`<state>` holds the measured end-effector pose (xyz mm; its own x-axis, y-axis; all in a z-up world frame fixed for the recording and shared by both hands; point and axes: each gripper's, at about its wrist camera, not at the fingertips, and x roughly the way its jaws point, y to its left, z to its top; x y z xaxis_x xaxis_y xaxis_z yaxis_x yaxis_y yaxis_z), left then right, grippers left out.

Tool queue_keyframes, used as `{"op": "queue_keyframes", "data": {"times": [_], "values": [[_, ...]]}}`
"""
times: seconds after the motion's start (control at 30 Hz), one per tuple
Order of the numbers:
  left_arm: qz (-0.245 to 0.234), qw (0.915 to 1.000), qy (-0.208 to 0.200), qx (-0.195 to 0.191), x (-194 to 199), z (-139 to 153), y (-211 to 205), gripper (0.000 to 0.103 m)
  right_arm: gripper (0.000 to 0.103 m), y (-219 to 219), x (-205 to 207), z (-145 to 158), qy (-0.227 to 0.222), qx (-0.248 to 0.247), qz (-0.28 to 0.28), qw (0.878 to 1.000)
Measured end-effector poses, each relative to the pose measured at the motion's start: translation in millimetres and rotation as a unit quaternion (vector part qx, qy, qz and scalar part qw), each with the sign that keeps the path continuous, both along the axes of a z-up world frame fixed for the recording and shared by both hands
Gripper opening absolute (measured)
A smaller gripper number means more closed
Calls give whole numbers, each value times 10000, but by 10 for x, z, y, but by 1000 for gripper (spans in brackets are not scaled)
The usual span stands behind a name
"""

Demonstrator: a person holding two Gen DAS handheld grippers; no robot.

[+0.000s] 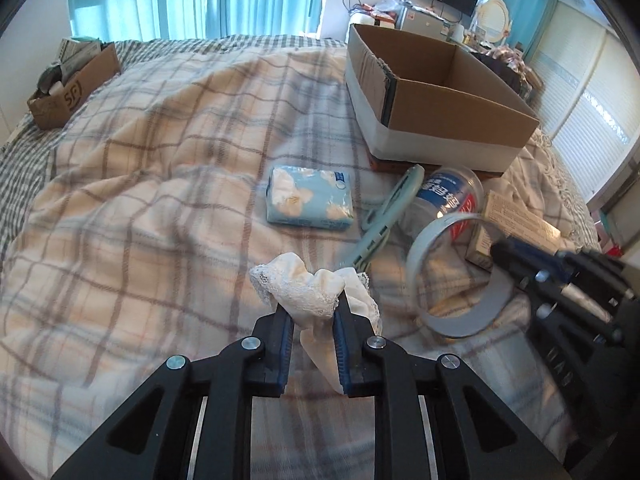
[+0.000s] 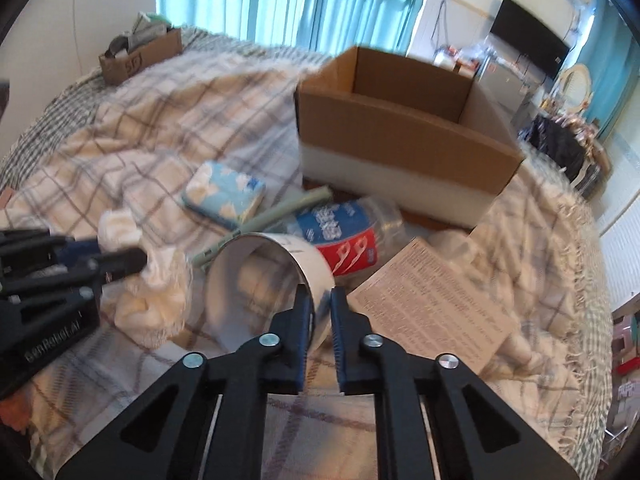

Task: Organize objects
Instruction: 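Carry tissue and tape roll into the cardboard box and open both tools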

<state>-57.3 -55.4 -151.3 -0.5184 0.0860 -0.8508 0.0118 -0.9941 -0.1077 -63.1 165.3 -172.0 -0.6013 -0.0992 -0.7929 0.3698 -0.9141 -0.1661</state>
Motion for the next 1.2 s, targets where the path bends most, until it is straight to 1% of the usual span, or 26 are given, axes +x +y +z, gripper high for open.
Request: {"op": "queue_keyframes", "data": {"times": [0.1,0.2,0.3,0.37,0.43,0.57,0.67,0.73,0.83,1.0,1.07,1.2], "values": [[-20,9999,92,-40,78,77,37,18,7,52,66,144,236,-148,-53,9996],[-7,9997,234,-55,132,189,39,18,6,121,109,282,361,-339,-122,9987],[-2,9993,379,-77,165,322,34,19,6,189,163,432,484,-537,-170,9972],[-18,9985,520,-150,169,432,43,18,6,227,219,546,641,-583,-202,9960],[-15,9979,619,-195,142,524,57,18,6,257,274,692,875,-539,-244,9944],[26,9965,833,-83,-18,742,75,19,6,336,294,983,1146,-617,-249,9912],[24,9947,1027,-70,-174,934,122,19,6,386,249,1191,1302,-615,-229,9893],[-32,9932,1159,-68,-273,1061,161,19,6,432,186,1344,1390,-697,-198,9876],[-152,9898,1408,-124,-447,1280,236,19,6,434,76,1553,1656,-507,-176,9847],[-321,9867,1582,161,-848,1533,283,19,6,472,-266,1805,1837,-519,-94,9816],[-394,9860,1599,274,-1048,1594,299,19,6,479,-431,1860,1874,-497,-108,9810],[-560,9835,1712,162,-1395,1638,419,19,6,512,-832,1896,1859,-539,-126,9810]]}}
